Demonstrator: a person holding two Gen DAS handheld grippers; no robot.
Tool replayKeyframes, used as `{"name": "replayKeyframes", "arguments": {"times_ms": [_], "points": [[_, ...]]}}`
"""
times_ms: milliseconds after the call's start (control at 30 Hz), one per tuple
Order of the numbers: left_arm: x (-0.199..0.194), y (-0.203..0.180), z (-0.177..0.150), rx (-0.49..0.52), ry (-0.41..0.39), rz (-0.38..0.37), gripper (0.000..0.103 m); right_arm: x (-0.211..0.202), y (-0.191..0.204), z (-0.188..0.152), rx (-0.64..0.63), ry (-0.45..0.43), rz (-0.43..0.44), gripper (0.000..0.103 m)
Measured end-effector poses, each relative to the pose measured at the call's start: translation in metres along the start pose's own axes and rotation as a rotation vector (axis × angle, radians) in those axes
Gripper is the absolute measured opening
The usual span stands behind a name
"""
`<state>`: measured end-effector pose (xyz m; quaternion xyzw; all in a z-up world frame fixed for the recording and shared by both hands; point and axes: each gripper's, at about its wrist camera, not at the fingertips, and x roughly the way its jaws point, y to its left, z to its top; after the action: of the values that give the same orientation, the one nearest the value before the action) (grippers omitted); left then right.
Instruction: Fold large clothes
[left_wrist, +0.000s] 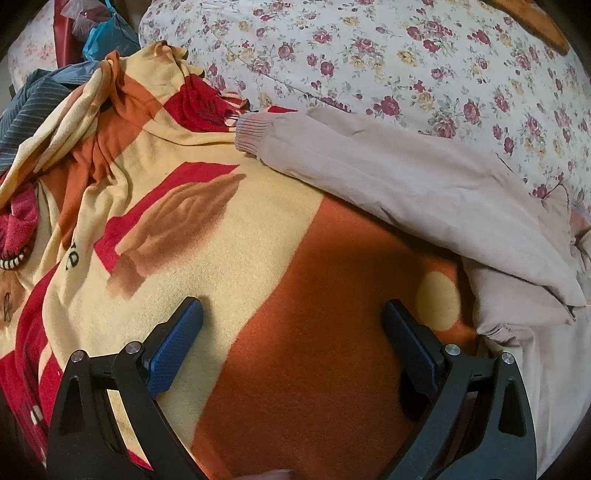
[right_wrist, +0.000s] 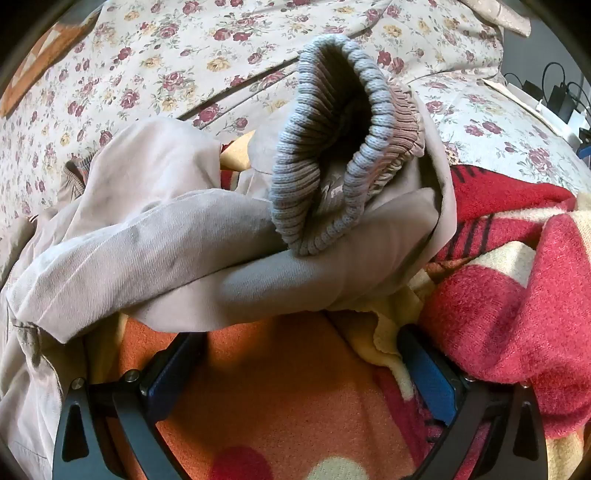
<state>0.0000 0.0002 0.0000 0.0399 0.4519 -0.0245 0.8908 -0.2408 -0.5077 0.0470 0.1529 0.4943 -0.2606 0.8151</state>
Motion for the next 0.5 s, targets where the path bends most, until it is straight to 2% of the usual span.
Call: {"name": "replayKeyframes", "arguments": {"times_ms": [500], "points": [[-0.0001, -0.0002, 0.0000, 0.005, 0.000, 0.007, 0.100, 0.0000, 0.0000, 0.0000, 0.000, 0.000, 0.000, 0.103]]}}
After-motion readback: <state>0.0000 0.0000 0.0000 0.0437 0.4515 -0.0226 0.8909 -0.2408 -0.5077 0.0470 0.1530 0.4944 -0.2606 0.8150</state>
